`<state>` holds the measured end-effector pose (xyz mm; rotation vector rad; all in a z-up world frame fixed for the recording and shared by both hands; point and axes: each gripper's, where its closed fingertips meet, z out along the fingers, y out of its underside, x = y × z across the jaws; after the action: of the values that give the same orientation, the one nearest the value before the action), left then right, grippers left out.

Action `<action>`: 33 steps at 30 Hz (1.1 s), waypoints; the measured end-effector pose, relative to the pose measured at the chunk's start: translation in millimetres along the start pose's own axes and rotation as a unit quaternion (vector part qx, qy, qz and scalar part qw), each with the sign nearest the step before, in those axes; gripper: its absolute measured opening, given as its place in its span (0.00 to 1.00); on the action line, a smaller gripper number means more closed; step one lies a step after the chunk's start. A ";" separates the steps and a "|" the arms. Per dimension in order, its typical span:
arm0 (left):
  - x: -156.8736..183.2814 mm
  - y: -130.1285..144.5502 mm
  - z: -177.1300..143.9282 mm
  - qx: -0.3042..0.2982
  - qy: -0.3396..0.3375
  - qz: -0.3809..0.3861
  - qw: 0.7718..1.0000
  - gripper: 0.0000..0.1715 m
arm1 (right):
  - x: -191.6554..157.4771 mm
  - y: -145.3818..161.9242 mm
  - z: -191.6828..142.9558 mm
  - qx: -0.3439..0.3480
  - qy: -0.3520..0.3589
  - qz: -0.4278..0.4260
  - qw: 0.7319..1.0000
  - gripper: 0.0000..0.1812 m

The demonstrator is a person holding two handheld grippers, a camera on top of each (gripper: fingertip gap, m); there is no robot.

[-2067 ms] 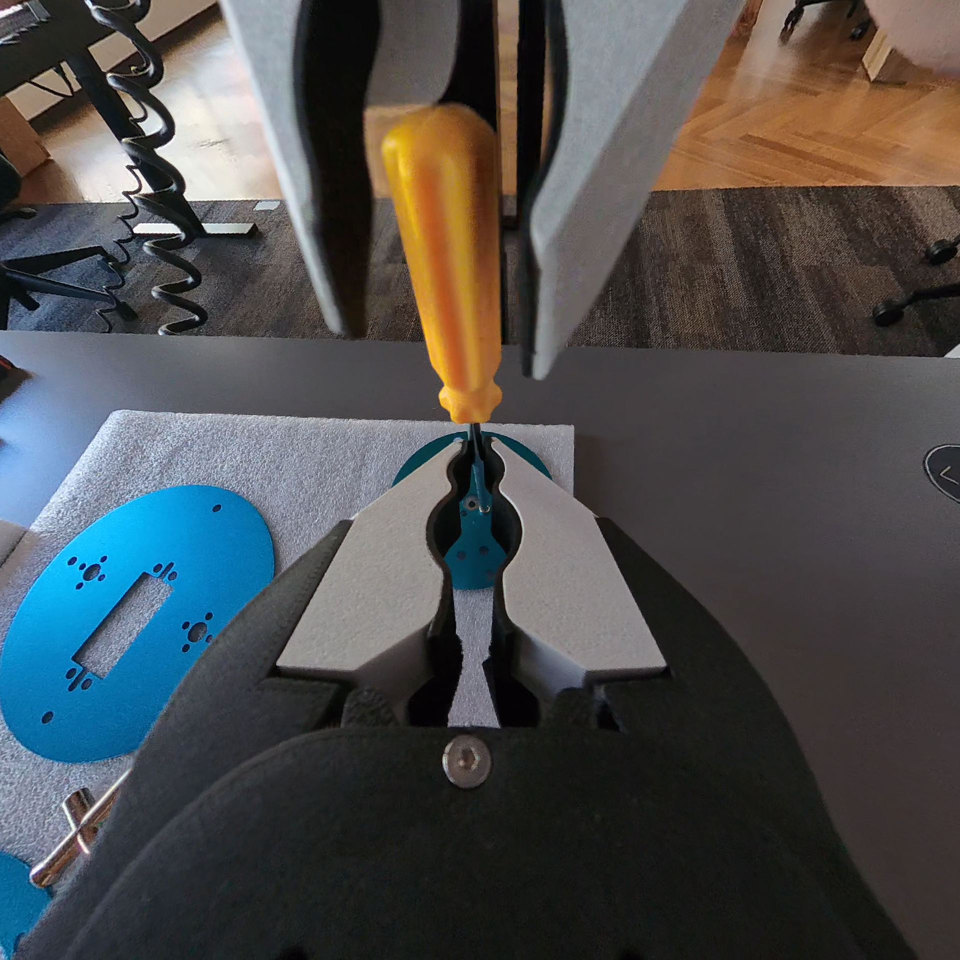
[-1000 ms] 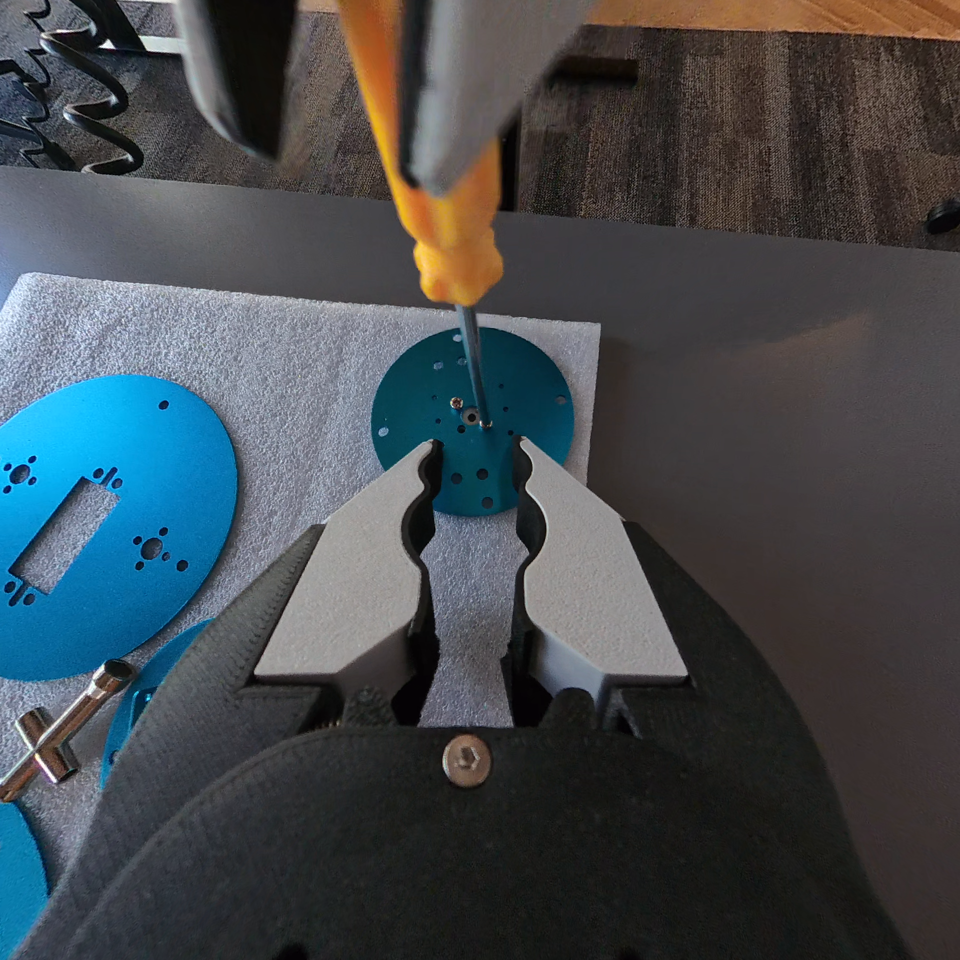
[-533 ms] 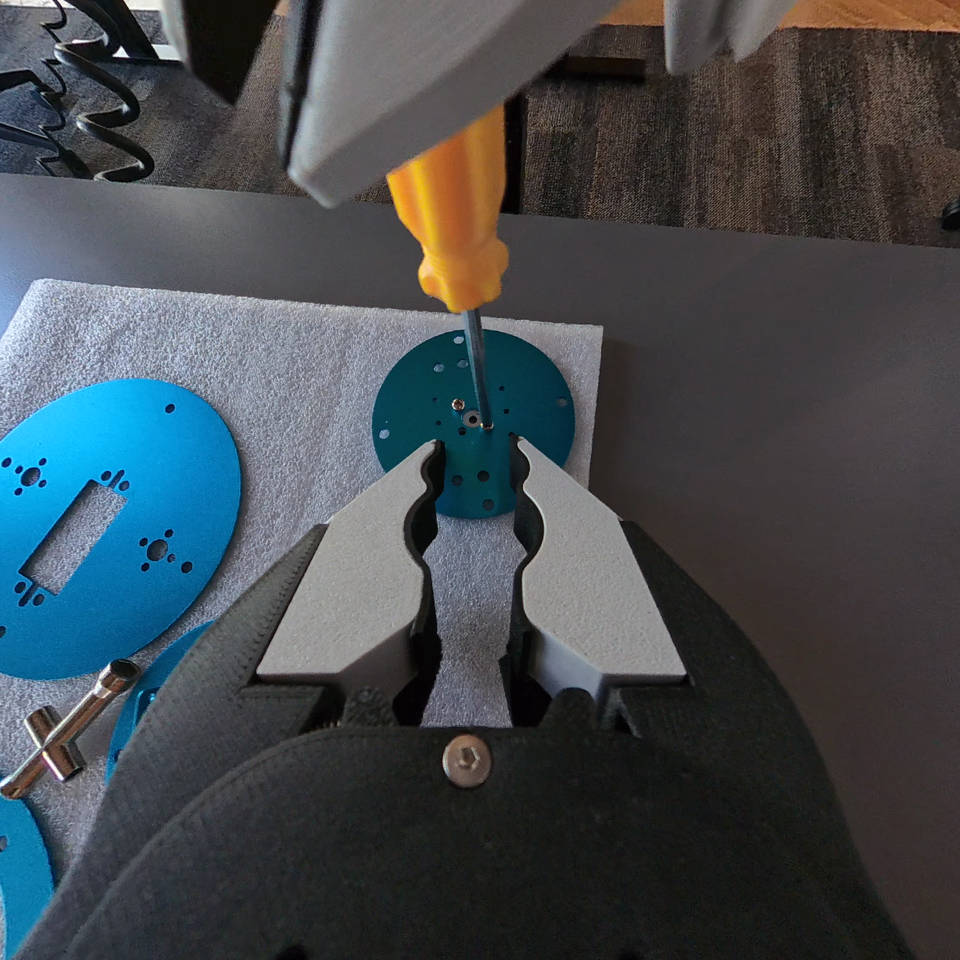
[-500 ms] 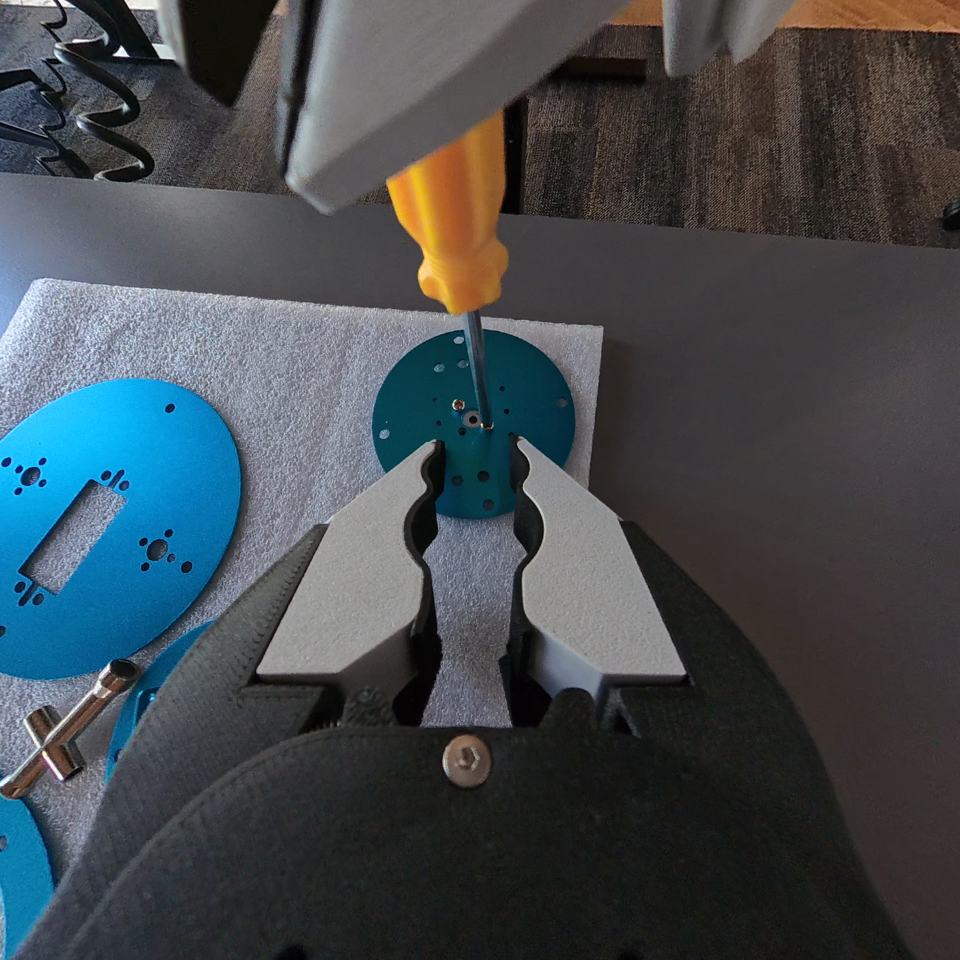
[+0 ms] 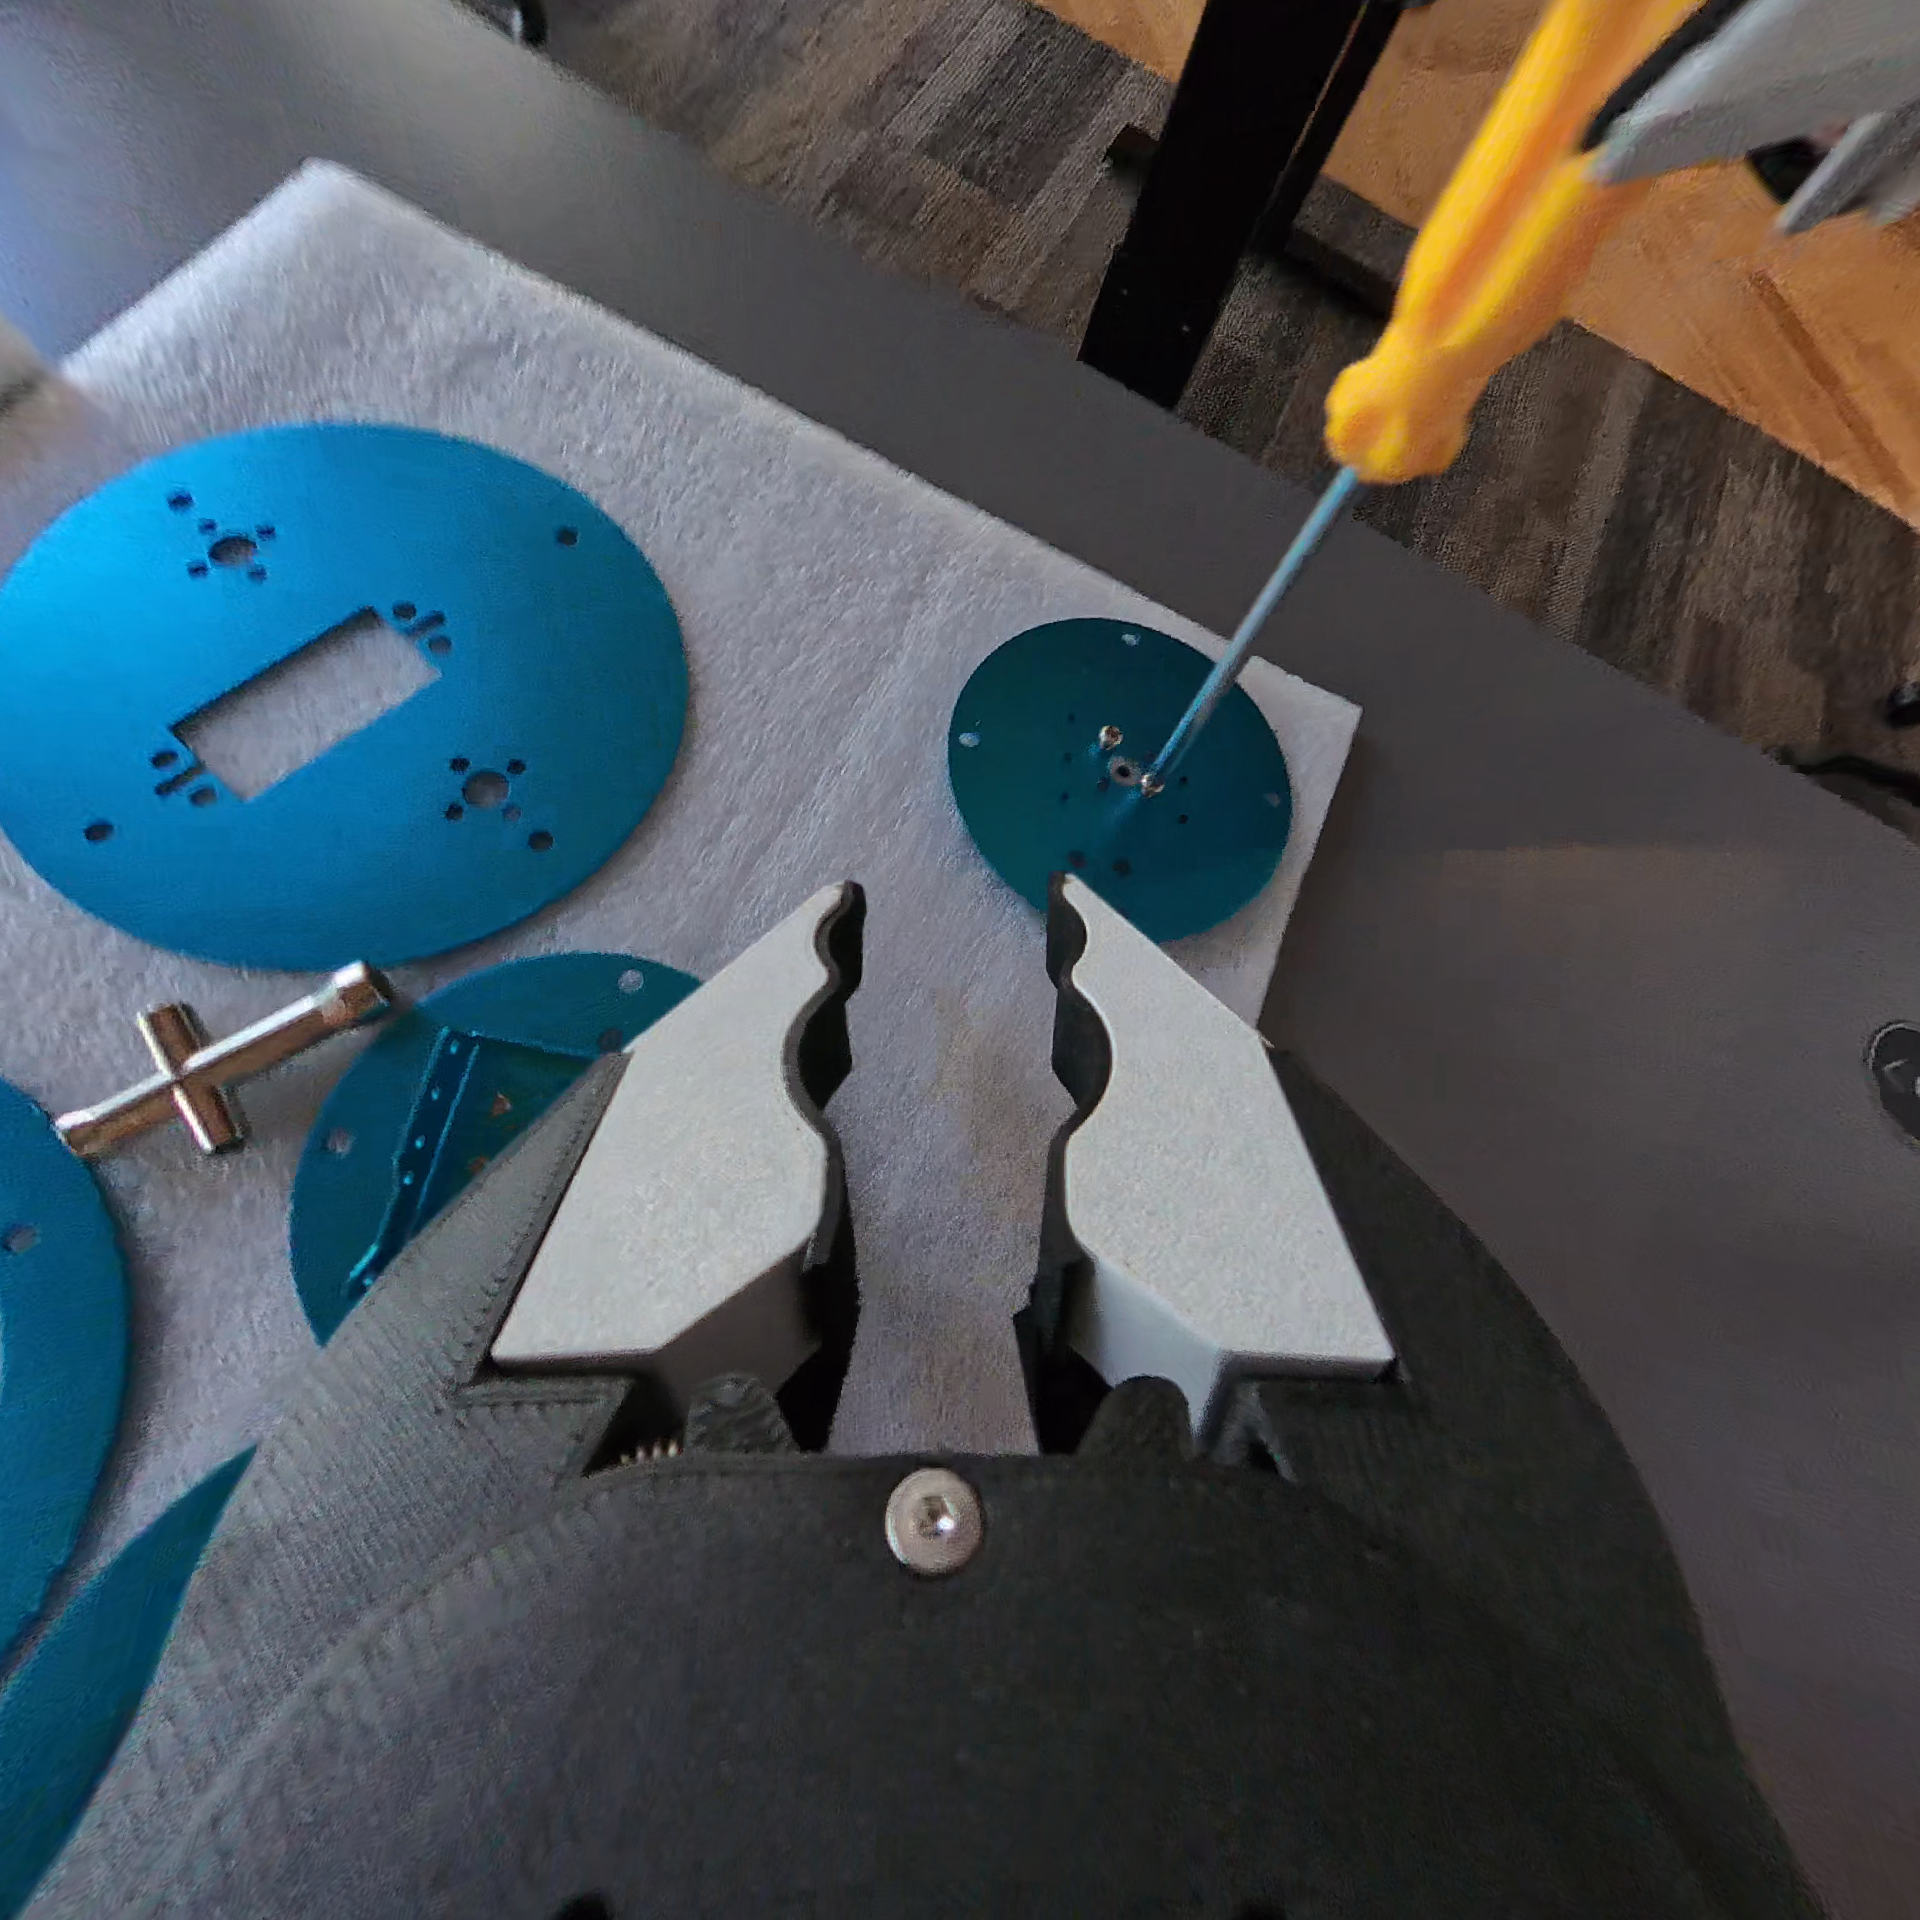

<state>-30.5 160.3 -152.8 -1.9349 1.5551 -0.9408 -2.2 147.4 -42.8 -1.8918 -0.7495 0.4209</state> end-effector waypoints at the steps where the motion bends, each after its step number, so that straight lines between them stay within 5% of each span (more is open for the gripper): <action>1: -0.3 2.7 2.1 -0.009 0.009 -0.021 1.000 0.20 | 0.5 0.1 -1.8 0.011 -0.011 0.008 1.000 0.11; 15: 15.9 -5.9 -1.4 0.006 0.136 -0.186 0.973 0.17 | 23.7 1.9 -16.3 0.101 -0.044 0.120 0.987 0.10; 23: 20.6 12.8 -11.6 -0.030 0.132 -0.186 0.973 0.17 | 15.7 -9.1 -8.4 0.095 -0.089 0.132 0.983 0.10; 28: 26.6 21.4 -17.9 0.003 0.122 -0.265 0.957 0.14 | 1.1 -15.8 5.1 0.052 -0.111 0.093 0.988 0.10; 33: 32.0 18.1 -26.8 0.031 0.062 -0.246 0.967 0.14 | -2.1 -17.1 5.8 0.038 -0.105 0.051 0.992 0.10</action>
<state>-58.7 126.3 -141.9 -2.3030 1.1017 -1.3139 -12.5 155.0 -29.9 -1.8374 -0.7655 0.7107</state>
